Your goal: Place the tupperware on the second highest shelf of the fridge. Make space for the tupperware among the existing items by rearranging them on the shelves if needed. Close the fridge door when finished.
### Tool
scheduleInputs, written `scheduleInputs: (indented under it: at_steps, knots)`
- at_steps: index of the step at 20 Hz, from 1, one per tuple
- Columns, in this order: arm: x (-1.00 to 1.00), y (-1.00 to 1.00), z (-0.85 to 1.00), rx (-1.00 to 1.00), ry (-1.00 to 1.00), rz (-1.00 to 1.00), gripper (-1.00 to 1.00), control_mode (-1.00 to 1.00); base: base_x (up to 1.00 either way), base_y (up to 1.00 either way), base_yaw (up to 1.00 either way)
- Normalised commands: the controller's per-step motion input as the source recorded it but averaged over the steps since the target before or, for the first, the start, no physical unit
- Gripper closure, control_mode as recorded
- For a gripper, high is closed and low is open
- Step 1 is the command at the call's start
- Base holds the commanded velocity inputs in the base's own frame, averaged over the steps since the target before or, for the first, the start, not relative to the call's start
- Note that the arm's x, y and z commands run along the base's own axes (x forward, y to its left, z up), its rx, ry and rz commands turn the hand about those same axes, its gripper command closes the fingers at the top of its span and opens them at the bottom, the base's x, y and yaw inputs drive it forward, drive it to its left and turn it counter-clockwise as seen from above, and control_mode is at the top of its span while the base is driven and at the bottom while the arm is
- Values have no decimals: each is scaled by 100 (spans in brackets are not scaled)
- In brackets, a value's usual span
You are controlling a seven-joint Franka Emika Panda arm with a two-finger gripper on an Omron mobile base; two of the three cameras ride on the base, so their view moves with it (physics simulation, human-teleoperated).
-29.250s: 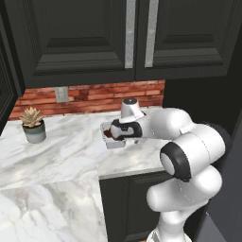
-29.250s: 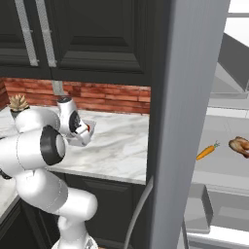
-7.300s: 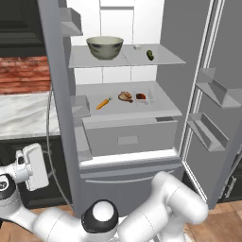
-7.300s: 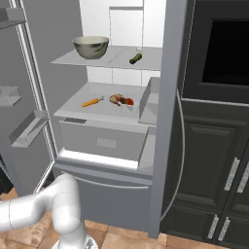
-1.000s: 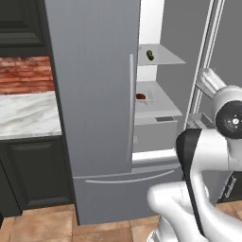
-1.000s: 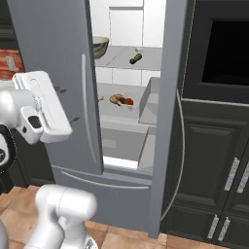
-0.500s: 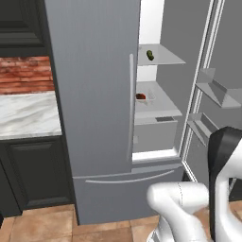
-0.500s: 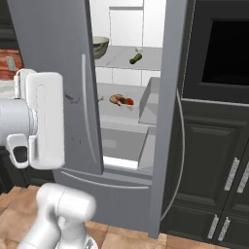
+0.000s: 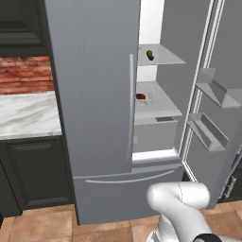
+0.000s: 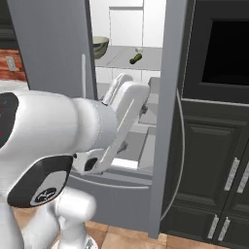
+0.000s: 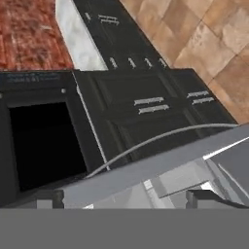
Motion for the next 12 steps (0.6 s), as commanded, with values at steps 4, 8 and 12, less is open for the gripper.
scheduleInputs:
  at_steps: [4,8,12]
  knots:
    - [11,-98,-31,59,-25,9,-100,-100,0,0,0]
    - [33,-69,-46,50,-17,21,-100,-100,0,0,0]
    - [39,-27,-83,21,-7,34,-100,-100,0,0,0]
